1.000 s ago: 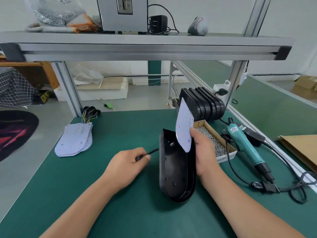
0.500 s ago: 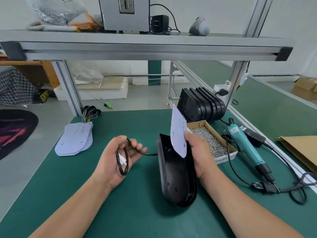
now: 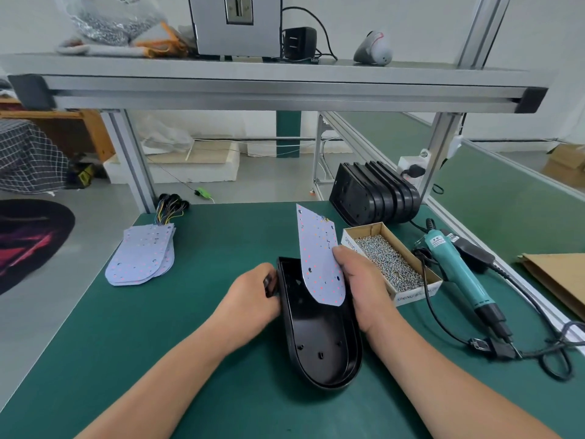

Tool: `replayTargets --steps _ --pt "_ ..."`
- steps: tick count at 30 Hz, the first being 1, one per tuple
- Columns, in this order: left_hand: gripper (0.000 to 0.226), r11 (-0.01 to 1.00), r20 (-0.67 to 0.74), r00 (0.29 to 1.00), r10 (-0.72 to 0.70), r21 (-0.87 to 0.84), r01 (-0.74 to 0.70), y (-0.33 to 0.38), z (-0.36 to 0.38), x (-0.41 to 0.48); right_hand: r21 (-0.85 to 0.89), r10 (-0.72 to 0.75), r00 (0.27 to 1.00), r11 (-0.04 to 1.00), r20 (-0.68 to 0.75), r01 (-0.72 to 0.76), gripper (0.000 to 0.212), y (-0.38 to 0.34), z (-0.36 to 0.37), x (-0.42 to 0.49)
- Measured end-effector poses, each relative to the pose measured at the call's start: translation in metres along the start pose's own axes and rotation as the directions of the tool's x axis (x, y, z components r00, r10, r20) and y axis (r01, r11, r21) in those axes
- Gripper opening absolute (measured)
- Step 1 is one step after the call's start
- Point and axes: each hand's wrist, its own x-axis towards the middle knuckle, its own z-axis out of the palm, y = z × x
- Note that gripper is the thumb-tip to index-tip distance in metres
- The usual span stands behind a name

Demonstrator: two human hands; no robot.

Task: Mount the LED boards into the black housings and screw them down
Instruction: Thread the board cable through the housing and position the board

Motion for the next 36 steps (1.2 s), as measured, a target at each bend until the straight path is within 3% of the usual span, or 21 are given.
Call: replayTargets --steps 3,7,10,14,20,24,26,31,34,36 --pt "0.021 0.998 0.018 0.999 -0.037 -0.041 0.037 0.003 -0.002 0.0 -0.023 -0.016 1.0 1.0 -0.002 0.016 0.041 0.002 0.001 -0.001" --pt "0.022 0.997 0.024 0.999 -0.023 -0.078 0.025 0.007 -0.005 0.003 -0.048 -0.041 0.997 0.998 0.062 0.044 0.031 0.002 0.0 0.0" --pt "0.037 0.991 0.097 0.994 0.045 -0.128 -0.032 0.007 -0.008 0.001 -0.042 -0.056 0.994 0.997 0.094 0.06 0.027 -0.001 -0.002 0.001" --pt "0.035 0.988 0.177 0.978 0.114 -0.126 -0.093 0.011 -0.009 -0.004 -0.041 0.0 0.99 0.999 0.14 0.006 0.024 -0.004 -0.006 0.002" --pt "0.036 0.973 0.08 0.994 0.069 -0.226 -0.049 0.009 -0.013 -0.007 -0.086 0.033 0.977 0.996 0.21 -0.015 0.04 -0.021 -0.018 0.001" --pt "0.032 0.973 -0.001 1.0 0.007 -0.232 -0.007 -0.004 -0.025 -0.002 -0.219 -0.023 0.971 0.973 0.239 0.077 0.031 -0.032 -0.032 0.003" --pt "0.03 0.967 -0.052 0.998 -0.017 -0.255 0.003 -0.008 -0.031 0.001 -0.331 -0.041 0.963 0.934 0.265 0.131 0.018 -0.037 -0.038 0.001" --pt "0.028 0.941 -0.079 0.996 -0.052 -0.339 0.022 -0.003 -0.036 -0.002 -0.663 -0.093 0.958 0.703 0.272 0.257 0.041 -0.038 -0.034 0.001" --pt "0.03 0.938 -0.075 0.995 -0.066 -0.345 0.036 -0.003 -0.037 -0.001 -0.749 -0.136 0.957 0.598 0.255 0.285 0.035 -0.029 -0.021 -0.004" --pt "0.031 0.936 -0.077 0.994 -0.079 -0.35 0.047 -0.001 -0.037 -0.002 -0.767 -0.253 0.942 0.551 0.222 0.329 0.033 -0.024 -0.01 -0.007"
